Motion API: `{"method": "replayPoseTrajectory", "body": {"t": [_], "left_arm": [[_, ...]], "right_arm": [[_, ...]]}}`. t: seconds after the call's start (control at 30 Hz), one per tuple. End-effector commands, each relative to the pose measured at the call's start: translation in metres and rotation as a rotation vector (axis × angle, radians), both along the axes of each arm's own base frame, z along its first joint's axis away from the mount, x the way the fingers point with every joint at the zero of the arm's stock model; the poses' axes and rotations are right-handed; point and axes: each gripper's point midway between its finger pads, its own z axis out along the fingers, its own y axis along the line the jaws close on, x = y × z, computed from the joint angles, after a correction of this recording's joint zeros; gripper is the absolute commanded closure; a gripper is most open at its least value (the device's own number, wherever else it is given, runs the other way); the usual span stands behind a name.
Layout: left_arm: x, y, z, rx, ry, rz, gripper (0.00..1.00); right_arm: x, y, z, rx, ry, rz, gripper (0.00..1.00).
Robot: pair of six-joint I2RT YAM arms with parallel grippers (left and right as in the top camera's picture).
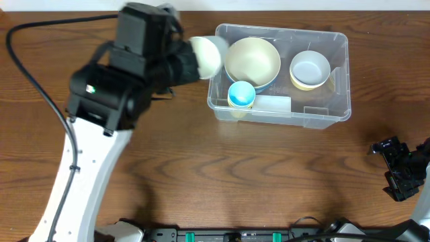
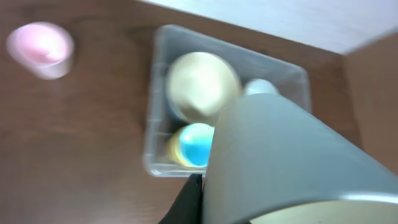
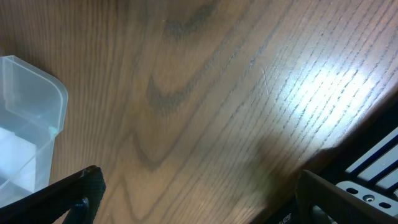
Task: Pack container
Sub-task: 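Lift the white cup and carry it into the container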
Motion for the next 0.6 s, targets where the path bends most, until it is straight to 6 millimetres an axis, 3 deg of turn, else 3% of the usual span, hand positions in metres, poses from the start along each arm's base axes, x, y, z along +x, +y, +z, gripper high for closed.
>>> {"method": "replayPoseTrajectory", "body": {"t": [0.0,0.23,0.33,0.57], "left_arm": [[0.004,-0.039,-0.030,0.084,0.020,-0.099,0.94],[0.011,-0.114,-0.077,0.196,0.000,-0.232,0.94],[0.017,-0.135,-0.103,0.222,0.021,-0.268,0.94],[0.034,-0.157,-0.166,0.301,0.083,-0.318,0.94]], "right_arm": [[0.000,-0.001,0.003,-0.003,-0.014,-0.022,0.01],[0.000,-0.001,0.003,-0.003,-0.014,-0.022,0.01],[0.000,-0.001,0.003,-0.003,-0.014,-0.022,0.01],[0.000,-0.001,0.003,-0.003,-0.014,-0.022,0.01]]}}
